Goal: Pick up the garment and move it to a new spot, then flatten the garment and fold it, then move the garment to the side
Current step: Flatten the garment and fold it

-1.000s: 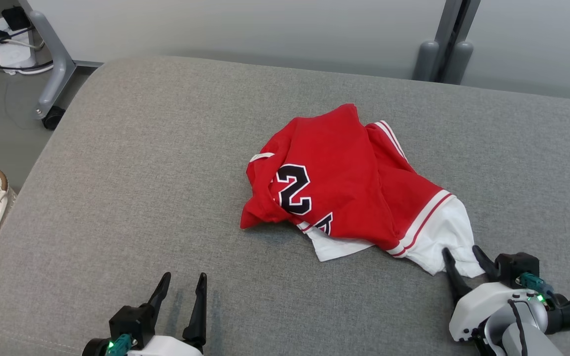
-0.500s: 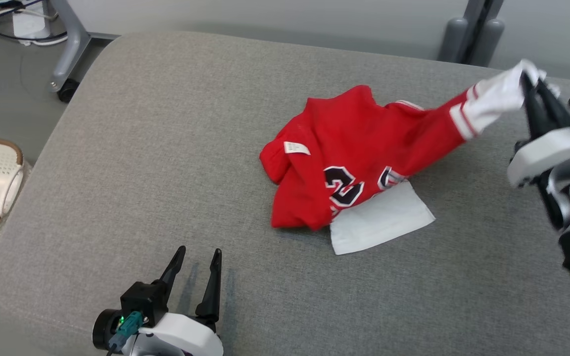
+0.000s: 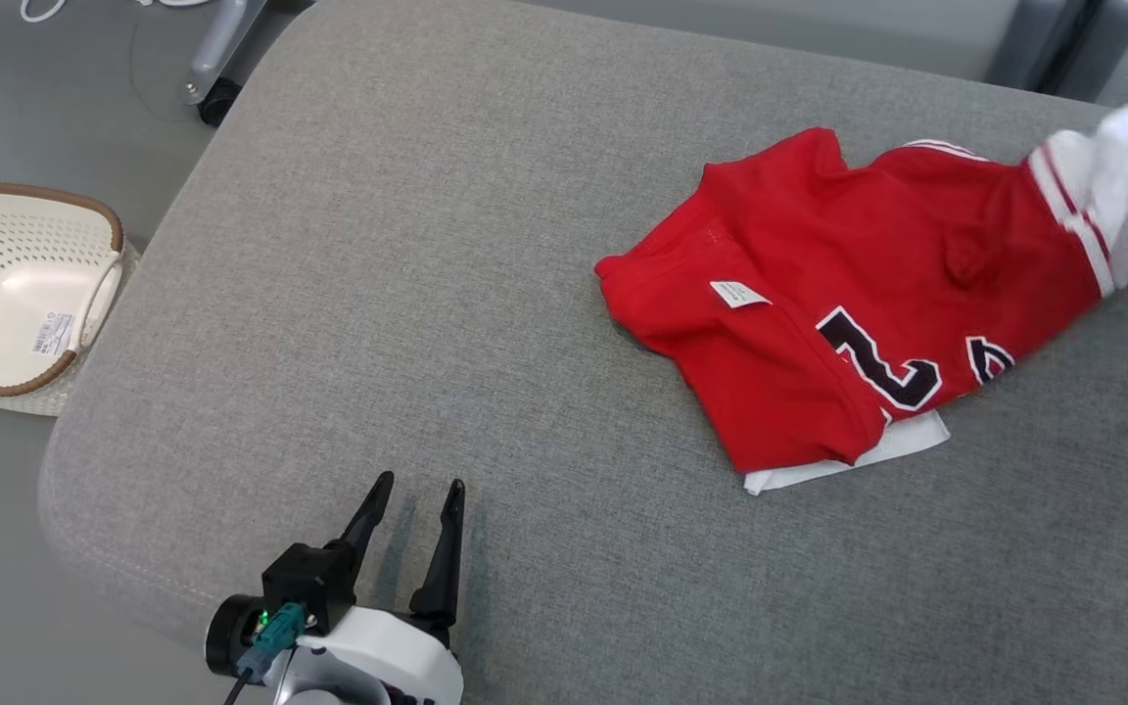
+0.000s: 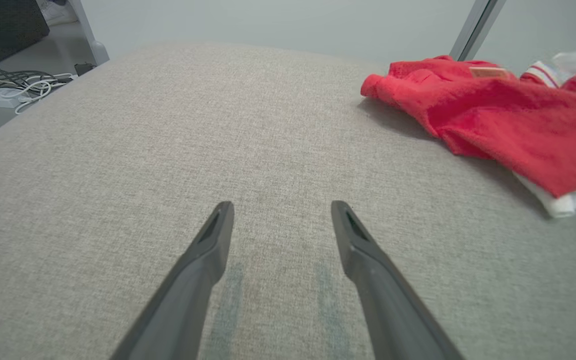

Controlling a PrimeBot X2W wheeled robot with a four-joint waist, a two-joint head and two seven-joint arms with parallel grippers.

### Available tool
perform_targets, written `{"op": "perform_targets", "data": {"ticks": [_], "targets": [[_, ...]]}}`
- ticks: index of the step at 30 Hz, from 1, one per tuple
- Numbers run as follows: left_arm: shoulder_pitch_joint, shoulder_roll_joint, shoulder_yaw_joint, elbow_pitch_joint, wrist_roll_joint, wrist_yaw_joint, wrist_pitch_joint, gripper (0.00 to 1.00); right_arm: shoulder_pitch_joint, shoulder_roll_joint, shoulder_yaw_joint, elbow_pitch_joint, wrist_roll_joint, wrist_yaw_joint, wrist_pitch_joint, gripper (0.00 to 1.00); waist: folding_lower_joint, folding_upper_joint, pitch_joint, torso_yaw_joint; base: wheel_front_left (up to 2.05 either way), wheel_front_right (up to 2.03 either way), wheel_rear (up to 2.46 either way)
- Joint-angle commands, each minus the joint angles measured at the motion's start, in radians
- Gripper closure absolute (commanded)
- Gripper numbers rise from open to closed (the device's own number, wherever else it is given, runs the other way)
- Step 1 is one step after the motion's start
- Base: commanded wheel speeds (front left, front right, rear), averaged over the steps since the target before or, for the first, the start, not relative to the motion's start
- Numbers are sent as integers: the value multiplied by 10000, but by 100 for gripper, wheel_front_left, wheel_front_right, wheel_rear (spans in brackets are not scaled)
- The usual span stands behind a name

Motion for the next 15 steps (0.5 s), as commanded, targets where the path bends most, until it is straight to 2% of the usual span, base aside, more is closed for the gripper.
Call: {"op": "perform_targets", "data": {"ticks": [1,4,6,15], "targets": [[-109,39,56,-10,-98,35,-15,0,347,23,-82,51,66,-5,-107,0,0,0,-52,-130,0,0,0],[-64,39,142,-4,-72,86,-15,0,986,405,-124,-68,337,-3,-206,0,0,0,-131,-423,0,0,0],[-80,46,178,8,-13,57,-15,0,1545,674,16,-599,659,-3,-204,0,0,0,-199,-611,0,0,0],[9,46,304,93,175,-61,-15,0,4528,1609,1643,-2603,2569,-3,-198,0,0,0,-516,-1166,0,0,0]]}}
